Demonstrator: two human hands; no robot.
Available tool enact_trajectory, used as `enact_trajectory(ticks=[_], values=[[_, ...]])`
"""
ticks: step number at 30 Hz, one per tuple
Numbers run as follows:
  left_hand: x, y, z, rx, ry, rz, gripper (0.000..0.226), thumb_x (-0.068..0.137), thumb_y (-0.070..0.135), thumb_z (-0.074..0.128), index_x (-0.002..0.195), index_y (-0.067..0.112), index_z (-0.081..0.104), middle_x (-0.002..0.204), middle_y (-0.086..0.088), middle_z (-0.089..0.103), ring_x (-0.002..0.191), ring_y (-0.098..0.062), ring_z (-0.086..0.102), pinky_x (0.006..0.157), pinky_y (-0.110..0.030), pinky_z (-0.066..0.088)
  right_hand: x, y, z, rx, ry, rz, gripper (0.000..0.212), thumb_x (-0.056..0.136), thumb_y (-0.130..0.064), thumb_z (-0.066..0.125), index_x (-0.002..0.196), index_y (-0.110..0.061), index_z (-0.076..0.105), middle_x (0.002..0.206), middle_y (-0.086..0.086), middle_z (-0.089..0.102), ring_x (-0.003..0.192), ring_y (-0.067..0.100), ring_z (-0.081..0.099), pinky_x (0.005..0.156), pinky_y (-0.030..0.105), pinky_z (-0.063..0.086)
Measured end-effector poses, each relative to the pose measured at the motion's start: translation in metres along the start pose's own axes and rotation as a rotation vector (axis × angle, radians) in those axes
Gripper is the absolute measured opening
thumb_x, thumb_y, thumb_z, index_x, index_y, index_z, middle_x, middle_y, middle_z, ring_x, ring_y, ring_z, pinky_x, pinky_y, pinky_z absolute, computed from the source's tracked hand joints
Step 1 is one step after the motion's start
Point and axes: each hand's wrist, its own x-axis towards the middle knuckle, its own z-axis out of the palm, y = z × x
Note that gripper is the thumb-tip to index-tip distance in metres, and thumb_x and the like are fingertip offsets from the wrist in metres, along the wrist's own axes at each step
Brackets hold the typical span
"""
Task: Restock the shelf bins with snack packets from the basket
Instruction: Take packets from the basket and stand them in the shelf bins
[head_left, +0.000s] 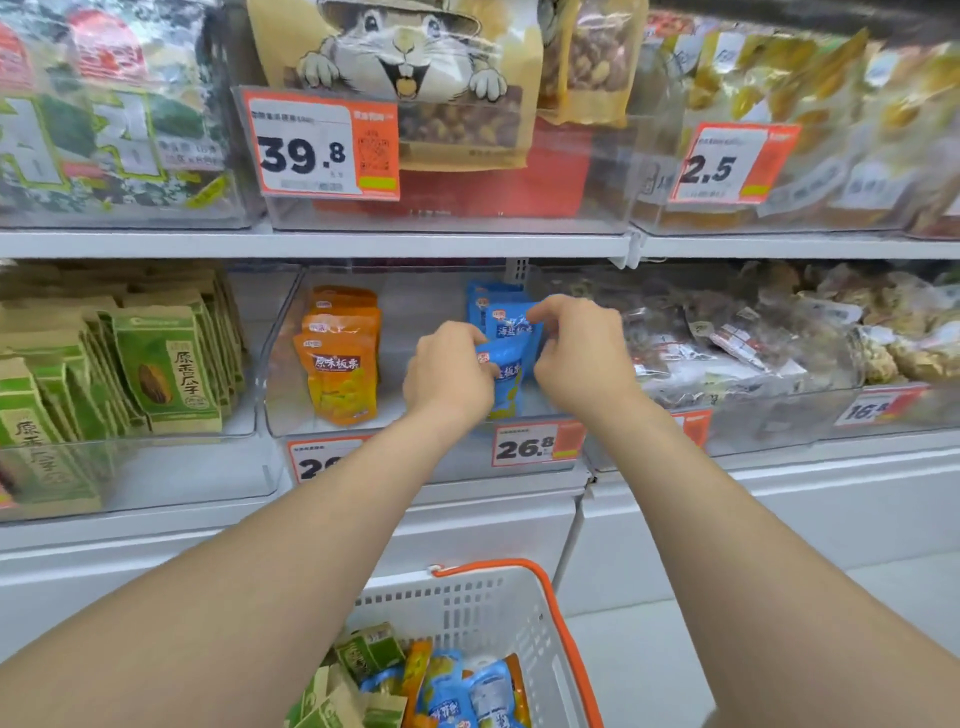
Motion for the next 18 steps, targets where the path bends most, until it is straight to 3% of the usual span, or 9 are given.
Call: enact_trajectory(ticks=[3, 5, 8, 13, 15, 18], values=[[0.019, 0.005, 0.020, -0.074, -0.004, -0.097, 0.026, 0.091, 0.022, 0.078, 0.117, 0.026, 0.074, 0.118, -0.007, 0.072, 0.109, -0.034, 0.066, 0.086, -0.034, 0.051, 0.009, 0.013, -0.003, -0.014, 0.148, 0.034, 0.044, 0.078, 0.004, 0.055, 0.110, -0.019, 0.076, 0.113, 0.007, 0.071, 0.110, 0.032, 0.062, 0.094, 0.037, 0.051], [0.031, 0.013, 0.032, -0.174, 0.006, -0.171, 0.025, 0.092, 0.012, 0.074, 0.115, 0.020, 0.074, 0.120, -0.009, 0.071, 0.106, -0.032, 0.066, 0.084, -0.029, 0.049, 0.010, 0.018, 0.004, -0.106, 0.134, 0.083, 0.044, 0.084, -0.002, 0.055, 0.118, -0.024, 0.072, 0.122, 0.007, 0.061, 0.115, 0.036, 0.051, 0.096, 0.041, 0.045], [0.045, 0.025, 0.047, -0.305, 0.002, -0.277, 0.032, 0.090, 0.005, 0.072, 0.120, 0.015, 0.072, 0.125, -0.011, 0.069, 0.106, -0.031, 0.068, 0.095, -0.036, 0.057, 0.012, 0.023, 0.016, -0.081, 0.091, 0.164, 0.046, 0.088, -0.004, 0.053, 0.128, -0.024, 0.063, 0.133, 0.009, 0.045, 0.120, 0.038, 0.042, 0.100, 0.044, 0.038], [0.061, 0.030, 0.062, -0.458, -0.018, -0.330, 0.041, 0.091, 0.001, 0.068, 0.128, 0.018, 0.067, 0.137, -0.011, 0.057, 0.108, -0.029, 0.065, 0.102, -0.037, 0.055, 0.022, 0.023, 0.018, 0.039, 0.078, 0.288, 0.044, 0.088, -0.010, 0.058, 0.131, -0.018, 0.057, 0.136, 0.015, 0.042, 0.125, 0.041, 0.040, 0.104, 0.051, 0.041], [0.064, 0.028, 0.065, -0.429, 0.008, -0.323, 0.040, 0.090, 0.003, 0.068, 0.127, 0.017, 0.065, 0.136, -0.011, 0.057, 0.105, -0.028, 0.064, 0.097, -0.031, 0.053, 0.024, 0.022, 0.018, 0.040, 0.069, 0.307, 0.044, 0.088, -0.012, 0.060, 0.131, -0.017, 0.056, 0.137, 0.016, 0.043, 0.127, 0.041, 0.041, 0.106, 0.051, 0.041], [0.061, 0.026, 0.066, -0.335, 0.031, -0.285, 0.048, 0.085, 0.005, 0.073, 0.127, 0.012, 0.051, 0.134, -0.013, 0.051, 0.098, -0.028, 0.053, 0.092, -0.035, 0.049, 0.023, 0.022, 0.020, 0.030, 0.063, 0.306, 0.045, 0.087, -0.011, 0.062, 0.131, -0.017, 0.056, 0.137, 0.016, 0.043, 0.128, 0.041, 0.041, 0.106, 0.052, 0.041]])
